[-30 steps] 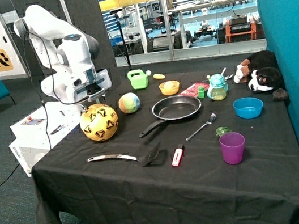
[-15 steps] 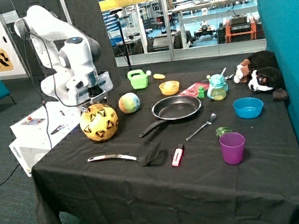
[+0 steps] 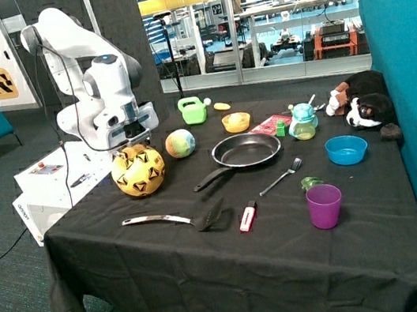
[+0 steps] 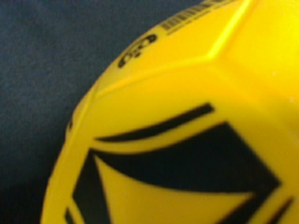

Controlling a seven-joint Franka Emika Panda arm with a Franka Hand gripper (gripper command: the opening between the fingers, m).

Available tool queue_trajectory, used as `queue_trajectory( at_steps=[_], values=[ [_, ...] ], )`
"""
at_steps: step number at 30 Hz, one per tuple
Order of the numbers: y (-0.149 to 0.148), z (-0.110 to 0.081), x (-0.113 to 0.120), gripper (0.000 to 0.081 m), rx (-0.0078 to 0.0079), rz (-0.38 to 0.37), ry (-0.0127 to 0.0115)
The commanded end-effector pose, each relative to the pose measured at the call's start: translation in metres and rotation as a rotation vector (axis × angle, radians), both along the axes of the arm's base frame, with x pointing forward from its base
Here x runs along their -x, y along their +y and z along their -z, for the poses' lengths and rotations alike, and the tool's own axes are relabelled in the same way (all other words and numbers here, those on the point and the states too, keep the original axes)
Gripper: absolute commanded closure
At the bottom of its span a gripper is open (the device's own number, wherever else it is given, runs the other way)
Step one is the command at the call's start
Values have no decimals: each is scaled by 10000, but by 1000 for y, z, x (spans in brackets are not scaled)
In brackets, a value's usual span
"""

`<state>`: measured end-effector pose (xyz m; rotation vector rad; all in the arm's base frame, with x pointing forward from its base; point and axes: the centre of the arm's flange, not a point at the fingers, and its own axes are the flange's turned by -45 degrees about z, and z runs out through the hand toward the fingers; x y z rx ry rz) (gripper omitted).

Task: Sort the balls from left to right in order of size

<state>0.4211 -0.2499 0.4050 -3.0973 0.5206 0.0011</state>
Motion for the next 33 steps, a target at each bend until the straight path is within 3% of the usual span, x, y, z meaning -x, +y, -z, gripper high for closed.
queue_trajectory(
  at_steps=[1, 2, 3, 6, 33],
  values=[
    [3, 5, -2, 569, 9, -72, -5],
    [3, 5, -2, 689, 9, -87, -5],
    [3, 5, -2, 748, 9, -94, -5],
    [2, 6, -2, 801, 9, -61, -5],
    [-3, 13, 4, 808, 9, -116, -5]
  ],
)
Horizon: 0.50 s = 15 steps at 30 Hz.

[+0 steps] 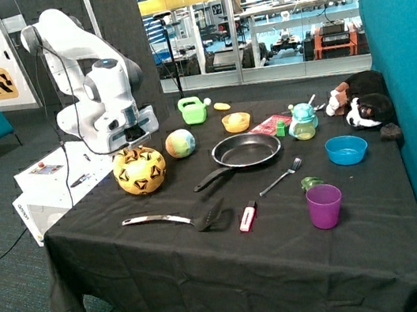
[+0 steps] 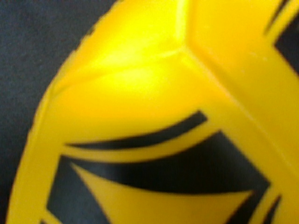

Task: Sort the balls from left to right in order of size

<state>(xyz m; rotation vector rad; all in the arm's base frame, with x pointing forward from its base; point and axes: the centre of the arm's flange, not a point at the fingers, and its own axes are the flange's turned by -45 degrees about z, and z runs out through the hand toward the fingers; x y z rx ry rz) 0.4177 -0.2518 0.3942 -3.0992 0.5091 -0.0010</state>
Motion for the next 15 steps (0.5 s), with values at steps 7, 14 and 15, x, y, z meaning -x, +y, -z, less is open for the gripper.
queue_trajectory(
  at_steps=[7, 14, 15],
  values=[
    [0, -4, -5, 808, 7, -136, 8],
    [2, -13, -13, 808, 7, -236, 8],
    [2, -13, -13, 808, 7, -252, 8]
  ],
)
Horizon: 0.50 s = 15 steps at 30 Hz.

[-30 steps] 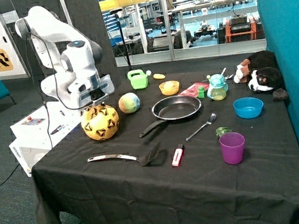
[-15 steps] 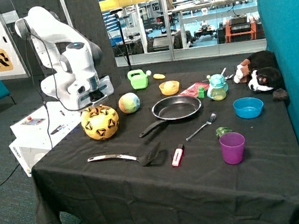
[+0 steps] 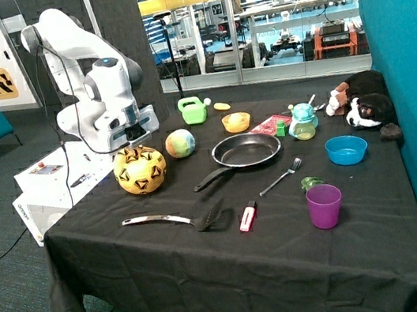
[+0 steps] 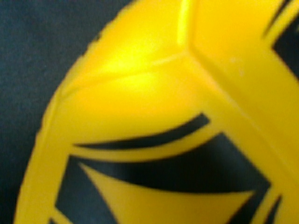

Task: Sort the balls from left to right in order of size

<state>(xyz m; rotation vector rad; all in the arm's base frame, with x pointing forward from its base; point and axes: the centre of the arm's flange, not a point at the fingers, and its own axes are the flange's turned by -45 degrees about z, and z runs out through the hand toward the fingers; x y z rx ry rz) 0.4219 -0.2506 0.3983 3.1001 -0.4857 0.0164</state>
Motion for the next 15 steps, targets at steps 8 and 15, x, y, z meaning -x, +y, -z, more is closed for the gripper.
queue_trajectory(
  at_steps=[8, 15],
  values=[
    [4, -14, -15, 808, -51, -210, 98],
    [9, -20, -21, 808, -51, -285, 98]
  ],
)
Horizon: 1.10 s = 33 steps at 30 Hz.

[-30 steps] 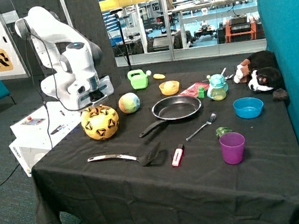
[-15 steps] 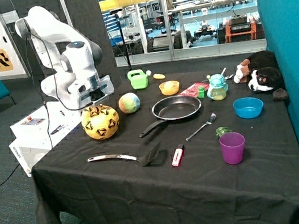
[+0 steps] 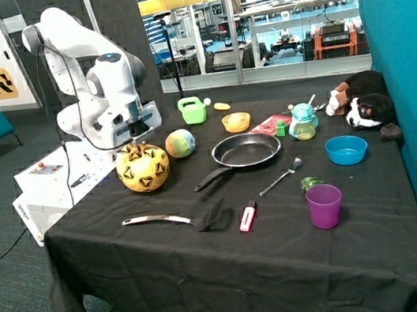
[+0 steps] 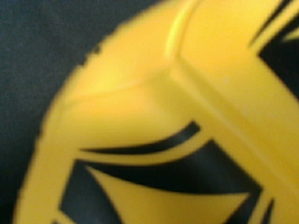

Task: Sort the balls from left to right in order of size

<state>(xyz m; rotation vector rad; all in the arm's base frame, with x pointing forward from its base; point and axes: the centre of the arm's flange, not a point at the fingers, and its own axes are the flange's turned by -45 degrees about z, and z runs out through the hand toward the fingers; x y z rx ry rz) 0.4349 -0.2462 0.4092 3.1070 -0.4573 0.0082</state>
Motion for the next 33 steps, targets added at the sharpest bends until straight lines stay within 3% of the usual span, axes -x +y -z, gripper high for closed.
queue_trajectory(
  at_steps=[1, 16, 33],
  values=[
    [5, -11, -9, 808, -19, -112, 50],
    [10, -35, -21, 808, -18, -264, 50],
    [29, -59, -37, 808, -16, -1029, 51]
  ],
)
